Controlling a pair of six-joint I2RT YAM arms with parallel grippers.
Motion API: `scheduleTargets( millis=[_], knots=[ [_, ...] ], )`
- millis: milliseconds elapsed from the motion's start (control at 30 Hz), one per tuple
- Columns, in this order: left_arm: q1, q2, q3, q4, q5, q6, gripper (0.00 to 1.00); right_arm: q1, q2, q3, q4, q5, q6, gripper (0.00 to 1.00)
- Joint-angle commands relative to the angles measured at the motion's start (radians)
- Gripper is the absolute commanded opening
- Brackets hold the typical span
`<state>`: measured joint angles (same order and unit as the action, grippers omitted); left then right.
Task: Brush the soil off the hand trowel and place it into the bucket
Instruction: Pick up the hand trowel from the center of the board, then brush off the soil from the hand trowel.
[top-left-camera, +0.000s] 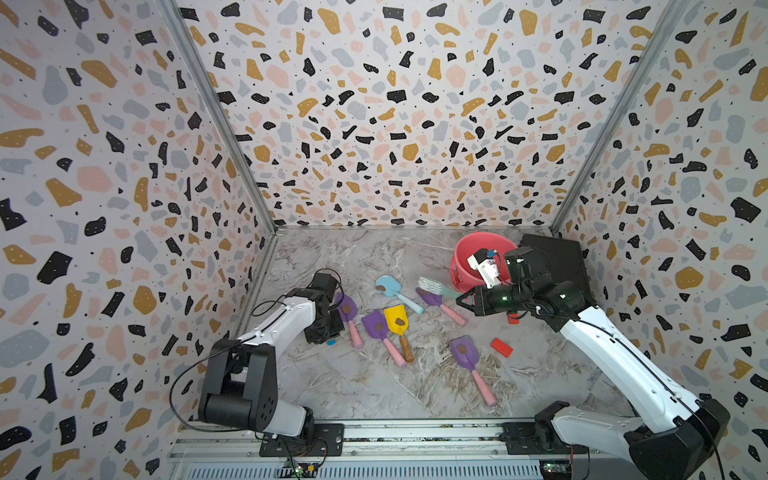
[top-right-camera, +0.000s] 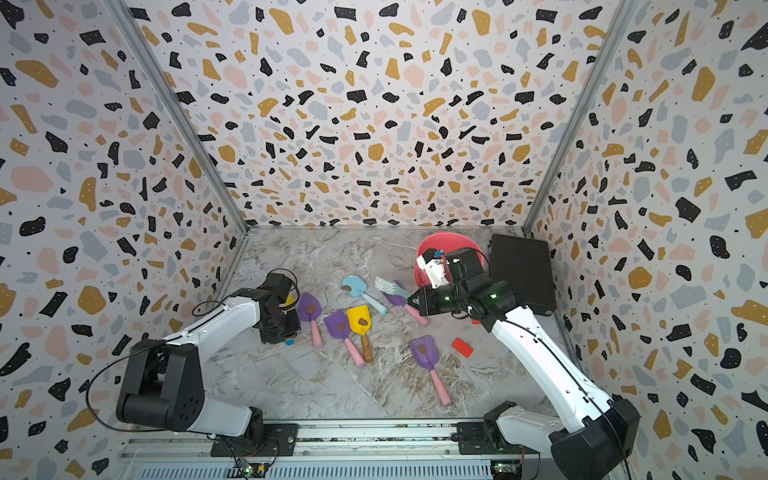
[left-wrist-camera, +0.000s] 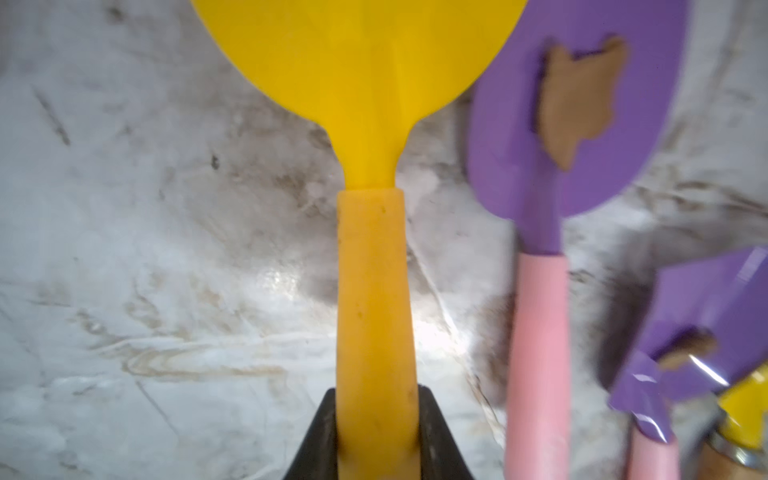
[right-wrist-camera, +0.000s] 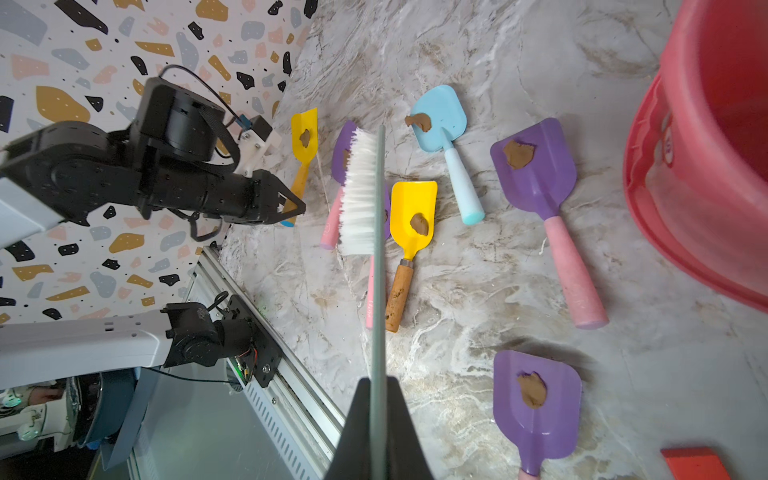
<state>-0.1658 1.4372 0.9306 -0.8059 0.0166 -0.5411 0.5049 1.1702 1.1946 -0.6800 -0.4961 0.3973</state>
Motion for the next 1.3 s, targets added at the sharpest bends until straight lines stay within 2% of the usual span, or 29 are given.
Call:
scheduleTargets(
  millis=[0,200,433,567,667,800,1000,1267],
  knots=[
    [-0.023,-0.051,0.122,-0.184,0.109,0.136,0.0,-0.004,-0.038,0.039,0.02,0.027,-0.087,0.0],
    [-0.058,-0.081,0.336,-0.481,0.222,0.339,0.0,-0.004,-0.094,0.017,0.099,0.16,-0.257,0.0],
    [-0.217,-0.039,0.517,-0.651,0.181,0.402,0.0,0.002,-0.173,-0.096,0.263,0.176,-0.394,0.0],
    [-0.291,-0.006,0.577,-0.694,0.166,0.43,0.0,0.061,-0.235,-0.211,0.379,0.19,-0.558,0.0],
    [-0.335,0.012,0.6,-0.71,0.129,0.444,0.0,0.143,-0.245,-0.253,0.393,0.224,-0.681,0.0],
    [-0.386,0.026,0.599,-0.708,0.087,0.462,0.0,0.265,-0.19,-0.238,0.367,0.331,-0.761,0.0],
    [-0.442,0.031,0.588,-0.697,0.107,0.475,0.0,0.385,-0.093,-0.236,0.403,0.47,-0.825,0.0],
    [-0.469,0.042,0.583,-0.695,0.113,0.472,0.0,0.441,-0.02,-0.215,0.491,0.517,-0.812,0.0]
  ],
)
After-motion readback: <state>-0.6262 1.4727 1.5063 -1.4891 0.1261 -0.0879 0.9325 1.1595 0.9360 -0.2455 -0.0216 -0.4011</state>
